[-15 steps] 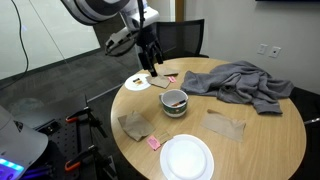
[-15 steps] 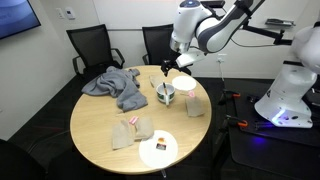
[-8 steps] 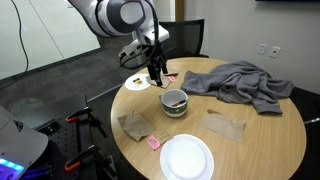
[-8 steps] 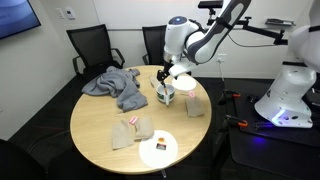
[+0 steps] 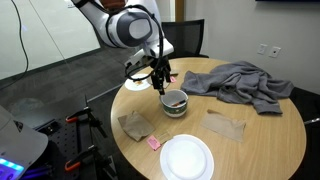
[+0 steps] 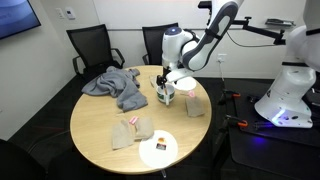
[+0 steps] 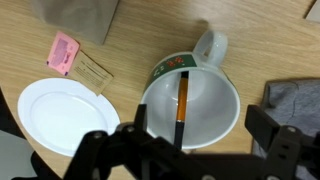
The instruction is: Remove the marker from the mug cup and place it on the table
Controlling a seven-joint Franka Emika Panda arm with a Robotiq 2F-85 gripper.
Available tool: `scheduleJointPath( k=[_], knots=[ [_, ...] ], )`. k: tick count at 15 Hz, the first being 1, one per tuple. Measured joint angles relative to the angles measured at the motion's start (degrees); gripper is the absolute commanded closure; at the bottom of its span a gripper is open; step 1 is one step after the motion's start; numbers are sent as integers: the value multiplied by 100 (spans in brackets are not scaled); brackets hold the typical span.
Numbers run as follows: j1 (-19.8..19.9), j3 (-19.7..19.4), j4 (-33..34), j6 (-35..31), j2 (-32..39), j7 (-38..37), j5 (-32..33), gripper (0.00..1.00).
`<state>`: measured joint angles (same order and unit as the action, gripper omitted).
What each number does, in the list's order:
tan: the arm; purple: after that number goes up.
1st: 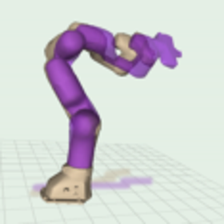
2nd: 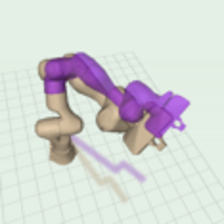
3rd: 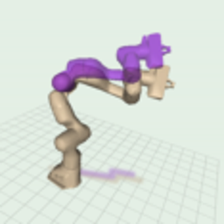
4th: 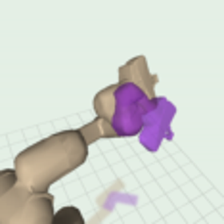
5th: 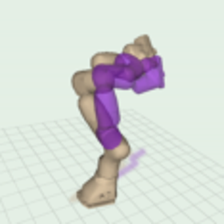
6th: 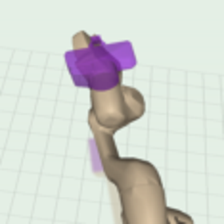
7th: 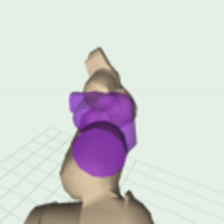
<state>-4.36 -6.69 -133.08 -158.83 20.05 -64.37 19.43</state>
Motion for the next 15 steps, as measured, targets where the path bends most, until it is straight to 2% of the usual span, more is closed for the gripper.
scheduleJointPath(
  k=[6, 9, 10, 11, 12, 14, 15],
  knots=[
    [-6, -62, 4, -71, 78, 8, -61, 0],
    [-161, -245, 9, -71, 79, 6, -61, 1],
    [-197, -300, 18, -71, 82, 6, -61, 10],
    [-226, -354, 33, -71, 89, 6, -61, 14],
    [-230, -381, 52, -71, 99, 6, -74, 25],
    [-226, -401, 92, -71, 132, 15, -141, 42],
    [-224, -401, 119, -71, 160, 48, -216, 45]
  ],
)
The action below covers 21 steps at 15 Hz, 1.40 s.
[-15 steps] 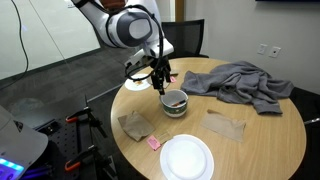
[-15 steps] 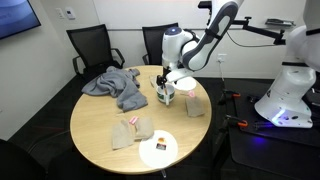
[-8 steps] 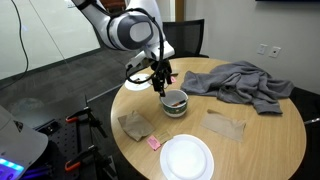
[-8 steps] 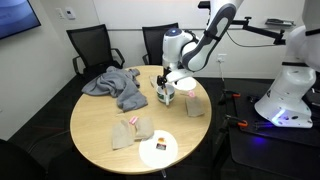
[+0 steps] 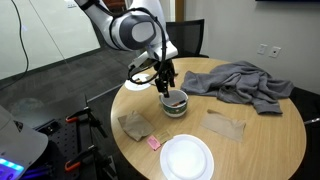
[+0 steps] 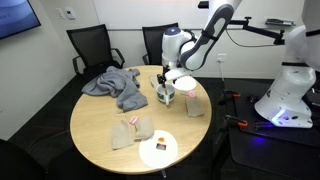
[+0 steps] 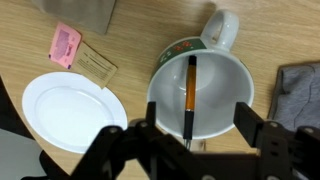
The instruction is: Remove the marker from the mug cup and place it on the table
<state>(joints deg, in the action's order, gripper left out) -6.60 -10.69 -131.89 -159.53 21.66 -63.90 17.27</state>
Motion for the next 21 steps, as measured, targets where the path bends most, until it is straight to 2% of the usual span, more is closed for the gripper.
scheduleJointPath(
  k=[3, 4, 7, 13, 21],
  knots=[
    [14, 0, 89, 0, 115, 274, -312, 52],
    [19, 0, 118, 0, 159, 349, -395, 48],
    [51, 0, 235, -4, 326, 660, -682, 46],
    [154, 2, 504, -38, 689, 1301, -1188, 49],
    [163, -29, 707, -426, 999, 1538, -1380, 53]
  ],
)
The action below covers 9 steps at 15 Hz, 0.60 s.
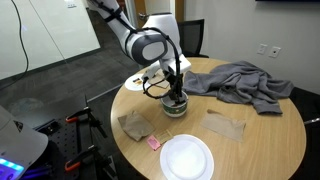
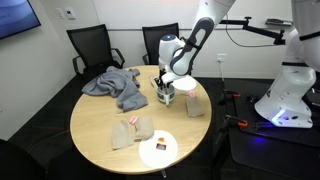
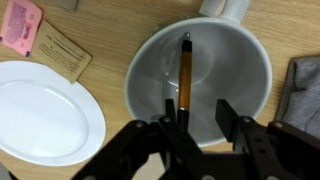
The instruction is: Remove the marker from the mug cup and place it on the table
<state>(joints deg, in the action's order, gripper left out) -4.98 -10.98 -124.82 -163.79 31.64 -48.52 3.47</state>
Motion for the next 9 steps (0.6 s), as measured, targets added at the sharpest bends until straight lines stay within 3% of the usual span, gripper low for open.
scheduleJointPath(
  k=[4, 5, 7, 9],
  knots=[
    [-52, -99, 102, -45, 145, 0, -1, 53],
    [-74, -130, 133, -46, 182, 0, -1, 78],
    [-124, -182, 197, -47, 255, 0, -1, 83],
    [-182, -229, 260, -48, 323, 0, -1, 99]
  ],
)
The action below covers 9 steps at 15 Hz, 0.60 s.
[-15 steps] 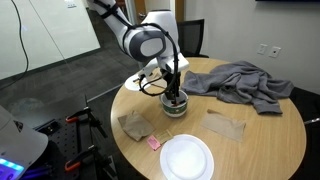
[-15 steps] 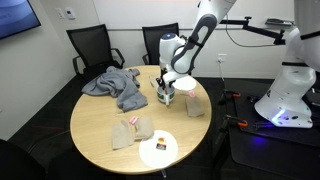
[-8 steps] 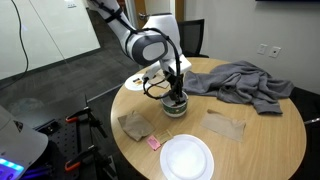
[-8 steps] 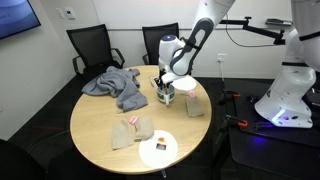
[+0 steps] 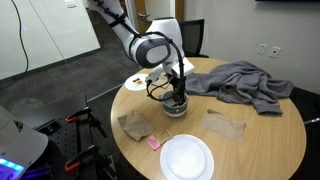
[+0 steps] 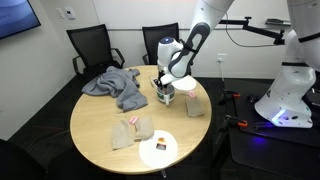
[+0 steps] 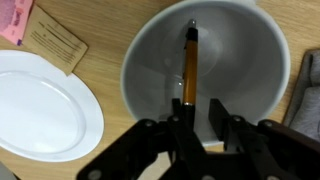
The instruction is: Remove the marker from the mug cup and place it on the table
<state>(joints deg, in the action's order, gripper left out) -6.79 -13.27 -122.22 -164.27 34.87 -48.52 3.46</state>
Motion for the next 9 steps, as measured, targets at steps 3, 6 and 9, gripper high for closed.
scheduleJointPath(
  k=[3, 6, 9],
  knots=[
    [-78, -36, 72, -3, 65, 0, 0, 96],
    [-181, -113, 100, -3, 82, 0, 0, 96],
    [-475, -405, 71, -5, 41, -9, 34, 96]
  ],
)
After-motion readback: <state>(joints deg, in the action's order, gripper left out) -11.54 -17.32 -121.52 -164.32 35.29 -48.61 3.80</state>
